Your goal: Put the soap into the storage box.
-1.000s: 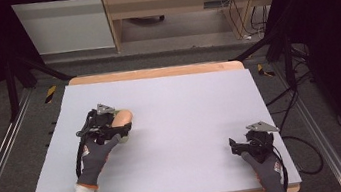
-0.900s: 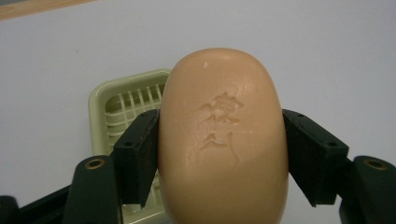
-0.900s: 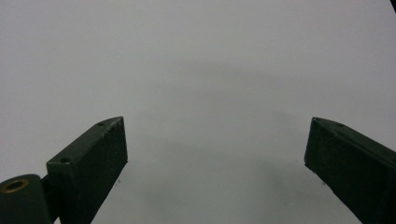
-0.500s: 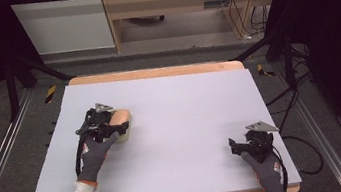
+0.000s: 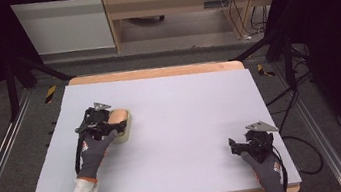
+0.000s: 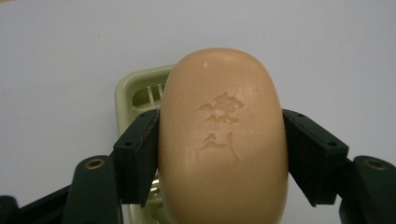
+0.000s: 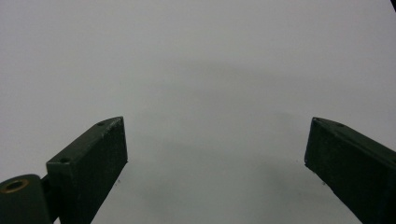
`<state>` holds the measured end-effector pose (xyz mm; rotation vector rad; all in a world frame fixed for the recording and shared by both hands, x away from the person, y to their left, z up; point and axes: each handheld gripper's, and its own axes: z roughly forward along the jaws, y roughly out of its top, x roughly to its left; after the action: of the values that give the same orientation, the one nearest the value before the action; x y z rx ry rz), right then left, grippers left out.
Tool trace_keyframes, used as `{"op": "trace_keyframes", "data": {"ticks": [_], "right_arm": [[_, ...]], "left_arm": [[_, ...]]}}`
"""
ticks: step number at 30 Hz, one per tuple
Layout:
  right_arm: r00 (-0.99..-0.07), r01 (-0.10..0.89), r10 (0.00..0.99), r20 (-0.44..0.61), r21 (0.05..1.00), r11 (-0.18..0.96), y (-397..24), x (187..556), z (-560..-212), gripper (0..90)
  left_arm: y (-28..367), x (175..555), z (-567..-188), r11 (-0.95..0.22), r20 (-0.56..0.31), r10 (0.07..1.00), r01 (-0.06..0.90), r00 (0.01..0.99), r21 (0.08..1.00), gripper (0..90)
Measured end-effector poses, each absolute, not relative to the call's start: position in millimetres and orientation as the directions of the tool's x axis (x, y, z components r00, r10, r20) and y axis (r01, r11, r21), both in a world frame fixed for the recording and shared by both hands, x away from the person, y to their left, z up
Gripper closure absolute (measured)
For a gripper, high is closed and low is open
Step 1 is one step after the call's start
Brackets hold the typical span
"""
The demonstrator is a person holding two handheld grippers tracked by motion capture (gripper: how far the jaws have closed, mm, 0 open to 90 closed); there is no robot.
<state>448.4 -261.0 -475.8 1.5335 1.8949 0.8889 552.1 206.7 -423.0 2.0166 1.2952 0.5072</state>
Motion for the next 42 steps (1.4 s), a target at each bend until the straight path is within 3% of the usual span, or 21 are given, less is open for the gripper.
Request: {"op": "trace_keyframes", "data": {"ticks": [42], "right_arm": [[-0.201,0.629,0.98,-0.002,0.766,0.13,-261.2,449.3,-476.6,6.0]], "left_arm": [[211.8,570.5,-447.9,-0.279,-0.03,0.914,0.68,0.405,0.678,31.7]]}}
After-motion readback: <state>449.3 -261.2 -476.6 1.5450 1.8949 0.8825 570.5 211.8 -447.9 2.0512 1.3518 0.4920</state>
